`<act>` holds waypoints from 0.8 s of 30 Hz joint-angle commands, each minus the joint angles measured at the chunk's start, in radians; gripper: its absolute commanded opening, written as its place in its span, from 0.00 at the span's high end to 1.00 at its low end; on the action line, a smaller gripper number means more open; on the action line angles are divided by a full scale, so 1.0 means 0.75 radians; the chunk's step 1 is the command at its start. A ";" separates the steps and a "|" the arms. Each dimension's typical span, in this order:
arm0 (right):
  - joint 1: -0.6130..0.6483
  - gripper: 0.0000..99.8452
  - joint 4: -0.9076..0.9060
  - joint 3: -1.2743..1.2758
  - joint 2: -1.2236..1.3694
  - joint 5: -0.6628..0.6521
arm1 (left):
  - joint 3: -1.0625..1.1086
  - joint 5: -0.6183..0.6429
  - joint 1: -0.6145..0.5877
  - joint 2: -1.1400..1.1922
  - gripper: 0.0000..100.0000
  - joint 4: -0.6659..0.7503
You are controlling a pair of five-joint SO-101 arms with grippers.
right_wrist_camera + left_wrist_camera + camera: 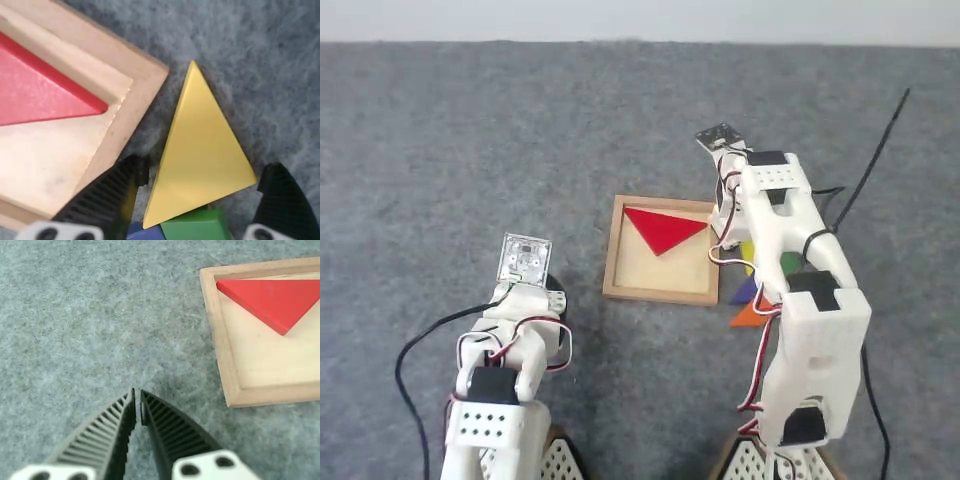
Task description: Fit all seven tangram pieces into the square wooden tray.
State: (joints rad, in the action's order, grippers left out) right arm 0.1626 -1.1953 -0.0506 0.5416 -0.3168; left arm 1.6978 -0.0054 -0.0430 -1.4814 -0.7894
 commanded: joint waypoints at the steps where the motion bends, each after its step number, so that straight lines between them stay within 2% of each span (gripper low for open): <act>1: -0.056 0.66 -0.011 -0.043 0.007 0.053 | -0.011 0.006 -0.006 -0.018 0.98 -0.010; 5: -0.066 0.66 -0.013 -0.047 0.013 0.057 | -0.011 0.006 -0.006 -0.018 0.98 -0.010; 11: -0.064 0.80 -0.009 -0.047 0.015 0.055 | -0.011 0.006 -0.006 -0.018 0.98 -0.010; 17: -0.064 0.81 -0.011 -0.041 0.009 0.057 | -0.011 0.006 -0.006 -0.018 0.98 -0.010; 20: -0.071 0.84 -0.019 -0.045 -0.001 0.059 | -0.011 0.006 -0.006 -0.018 0.98 -0.010; 24: -0.083 0.86 -0.042 -0.037 -0.105 0.115 | -0.011 0.006 -0.006 -0.018 0.98 -0.010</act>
State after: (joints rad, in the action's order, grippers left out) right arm 0.1197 -1.1907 -0.0629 0.5309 -0.2616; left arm 1.6978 -0.0054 -0.0430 -1.4814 -0.7894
